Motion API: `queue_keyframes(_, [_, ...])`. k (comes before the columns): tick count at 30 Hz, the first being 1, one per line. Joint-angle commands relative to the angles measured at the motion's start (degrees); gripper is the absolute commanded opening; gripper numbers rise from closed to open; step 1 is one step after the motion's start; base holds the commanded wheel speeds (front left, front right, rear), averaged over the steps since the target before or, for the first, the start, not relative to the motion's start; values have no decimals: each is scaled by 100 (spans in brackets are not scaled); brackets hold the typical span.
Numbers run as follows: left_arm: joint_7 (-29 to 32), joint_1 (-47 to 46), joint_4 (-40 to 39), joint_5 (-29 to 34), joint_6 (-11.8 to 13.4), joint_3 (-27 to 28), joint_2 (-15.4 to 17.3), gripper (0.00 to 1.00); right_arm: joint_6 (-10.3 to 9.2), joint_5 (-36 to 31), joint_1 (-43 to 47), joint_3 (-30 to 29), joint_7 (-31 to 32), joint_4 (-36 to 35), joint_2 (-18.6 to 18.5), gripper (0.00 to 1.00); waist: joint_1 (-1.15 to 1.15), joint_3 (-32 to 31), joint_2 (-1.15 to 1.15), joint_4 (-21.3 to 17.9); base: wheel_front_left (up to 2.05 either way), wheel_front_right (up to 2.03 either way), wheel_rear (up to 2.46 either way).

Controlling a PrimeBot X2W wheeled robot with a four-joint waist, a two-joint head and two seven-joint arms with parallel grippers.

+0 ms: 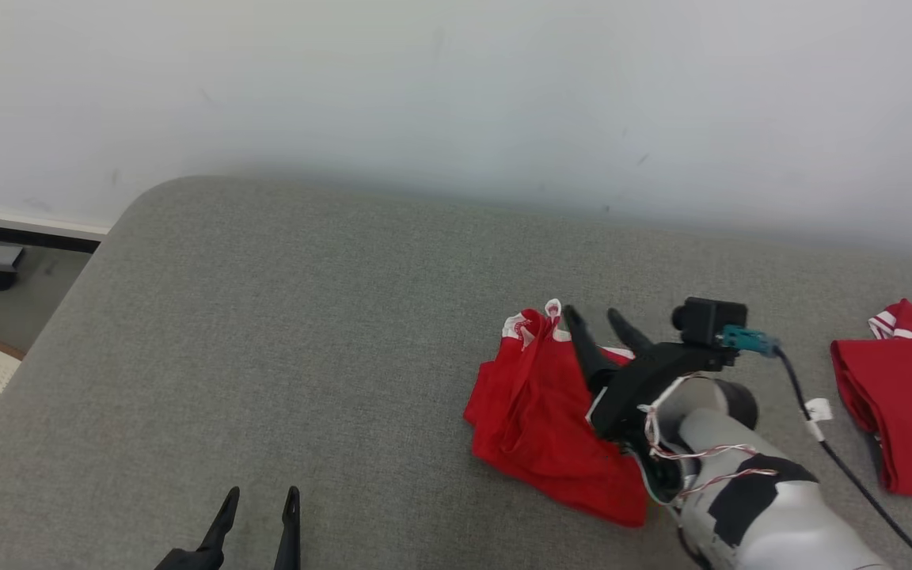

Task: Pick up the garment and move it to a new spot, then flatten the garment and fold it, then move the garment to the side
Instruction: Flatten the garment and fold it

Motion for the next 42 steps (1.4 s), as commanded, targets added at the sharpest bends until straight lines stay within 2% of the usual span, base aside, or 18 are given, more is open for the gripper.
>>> queue_keyframes(1, [-12,71,-39,7,14,34,1,100,-11,-86,6,-37,-105,9,-254,100,0,-10,0,-64,0,0,0])
queue_keyframes(5, [-12,151,-81,37,14,101,1,100,-11,-99,181,-244,-181,-42,-626,100,0,10,0,-123,0,0,0])
queue_keyframes(6, [-12,153,-94,46,12,113,1,100,-11,-105,225,-304,-188,-46,-718,84,0,21,0,-138,0,0,0])
queue_keyframes(7, [-12,148,-104,53,11,128,1,100,-11,-120,270,-360,-189,-60,-792,37,0,37,0,-152,0,0,0])
queue_keyframes(8, [-12,136,-115,60,9,147,1,100,-11,-133,308,-422,-193,-78,-837,2,0,54,0,-170,0,0,0])
queue_keyframes(13, [-12,93,-141,80,2,157,0,100,-11,-357,528,-561,-194,-186,-910,0,0,118,0,-204,0,0,0])
queue_keyframes(20, [-12,-20,-155,106,-13,134,0,100,-11,-914,874,-905,-188,-357,-700,0,0,272,0,-195,0,0,0])
queue_keyframes(27, [-12,-247,-145,50,-28,-64,2,100,-11,-2027,971,-1583,-187,-647,-390,0,0,547,0,20,0,0,0])
queue_keyframes(34, [-12,-557,-120,-33,-39,-309,0,100,-11,-3092,693,-2401,-187,-414,-46,0,0,883,0,370,0,0,0])
queue_keyframes(42, [-12,-805,-116,-131,-29,-630,0,100,-11,-3832,451,-3279,-187,98,177,0,0,1051,0,726,0,0,0])
